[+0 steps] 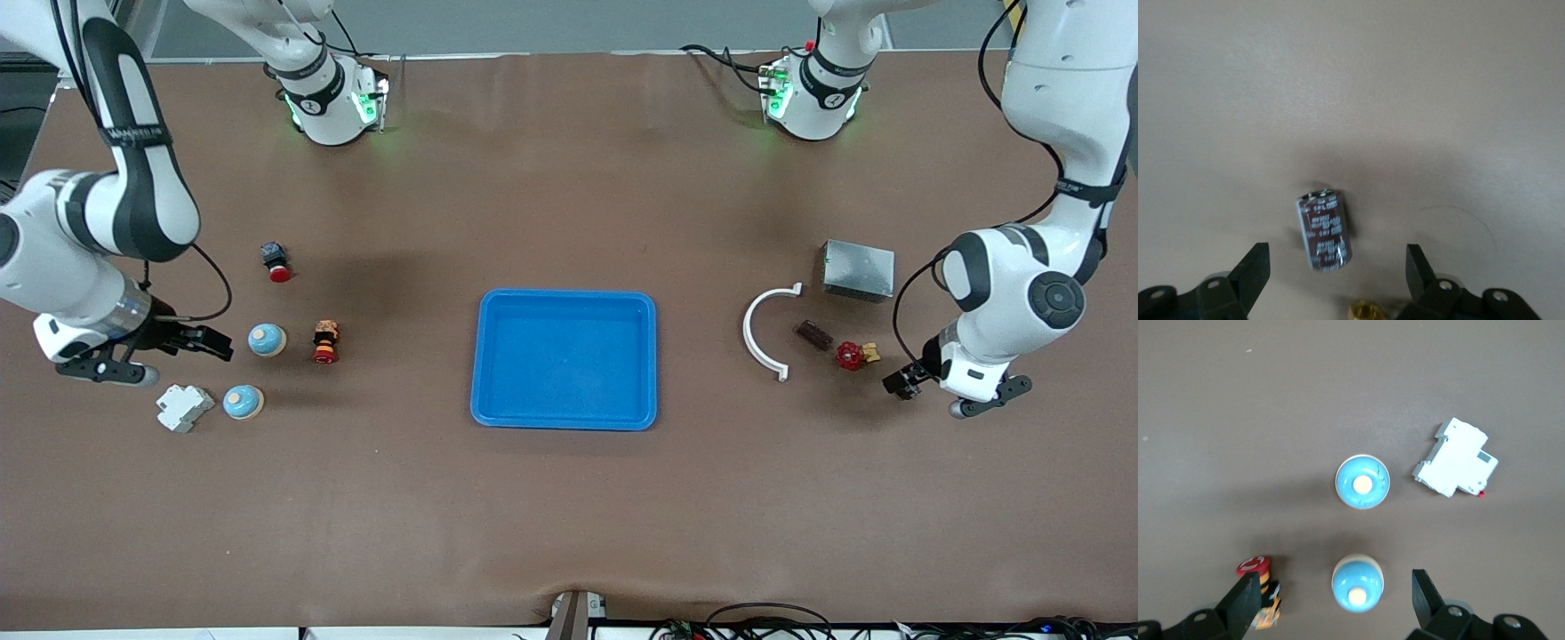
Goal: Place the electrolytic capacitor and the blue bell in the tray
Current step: 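Close the left gripper on the capacitor while the right gripper grasps the bell, then carry the capacitor over the tray with the left gripper while the right gripper lifts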
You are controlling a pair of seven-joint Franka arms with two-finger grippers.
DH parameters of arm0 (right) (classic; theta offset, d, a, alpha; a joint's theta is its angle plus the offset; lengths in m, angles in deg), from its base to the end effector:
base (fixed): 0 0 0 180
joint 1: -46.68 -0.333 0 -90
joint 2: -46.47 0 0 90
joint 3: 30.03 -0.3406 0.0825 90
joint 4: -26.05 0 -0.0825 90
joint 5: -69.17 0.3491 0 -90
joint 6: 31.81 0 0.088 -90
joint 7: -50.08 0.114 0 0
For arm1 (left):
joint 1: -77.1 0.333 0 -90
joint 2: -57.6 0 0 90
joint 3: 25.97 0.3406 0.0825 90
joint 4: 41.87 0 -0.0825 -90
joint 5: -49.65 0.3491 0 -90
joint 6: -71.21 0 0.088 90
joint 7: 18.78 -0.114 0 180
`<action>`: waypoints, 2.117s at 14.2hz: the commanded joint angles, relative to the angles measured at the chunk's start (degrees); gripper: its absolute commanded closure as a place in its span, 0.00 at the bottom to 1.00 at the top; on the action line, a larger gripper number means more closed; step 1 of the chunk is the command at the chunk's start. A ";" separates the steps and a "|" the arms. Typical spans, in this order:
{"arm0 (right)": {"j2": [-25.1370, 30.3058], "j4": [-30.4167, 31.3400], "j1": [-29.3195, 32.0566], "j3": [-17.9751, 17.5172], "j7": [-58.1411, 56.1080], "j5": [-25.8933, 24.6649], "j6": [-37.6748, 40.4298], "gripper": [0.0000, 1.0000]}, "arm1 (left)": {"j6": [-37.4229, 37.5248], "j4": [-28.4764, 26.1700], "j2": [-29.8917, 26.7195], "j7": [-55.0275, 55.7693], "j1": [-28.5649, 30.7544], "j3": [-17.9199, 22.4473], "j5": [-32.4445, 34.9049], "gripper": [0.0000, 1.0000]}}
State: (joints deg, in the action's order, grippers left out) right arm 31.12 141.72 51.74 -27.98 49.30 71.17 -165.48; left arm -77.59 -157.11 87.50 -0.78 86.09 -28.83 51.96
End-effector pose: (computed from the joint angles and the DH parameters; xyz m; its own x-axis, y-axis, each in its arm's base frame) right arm 0.5762 -0.0701 0.3630 0.9901 -0.1323 0.0465 -0.1317 -0.9912 -0.0162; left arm 0.6001 0.0655 0.2401 0.9211 0.3845 0.0611 0.3839 -0.9231 0.0217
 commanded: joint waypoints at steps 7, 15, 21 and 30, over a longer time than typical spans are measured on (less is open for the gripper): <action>-15.05 -11.69 1.27 -0.55 0.17 0.30 -2.99 0.00 | -4.31 -1.05 1.04 1.07 0.15 0.04 1.03 1.00; -18.49 -11.52 2.41 -0.46 0.08 -0.15 -6.69 0.00 | 8.42 -0.17 -7.22 11.77 -0.47 -6.62 1.03 1.00; -20.06 -10.81 2.68 -0.55 -0.01 -0.15 -8.36 0.00 | 10.54 0.71 -8.46 27.32 -0.99 -14.98 1.03 1.00; -21.39 -10.11 1.63 -0.64 0.78 -0.06 -10.56 0.00 | 10.63 6.42 -5.47 63.00 -19.96 -16.48 1.11 1.00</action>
State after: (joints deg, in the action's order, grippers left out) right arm 9.62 131.67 53.50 -28.30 49.31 71.17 -176.35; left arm -68.04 -153.24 80.52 56.72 68.94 -45.86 51.97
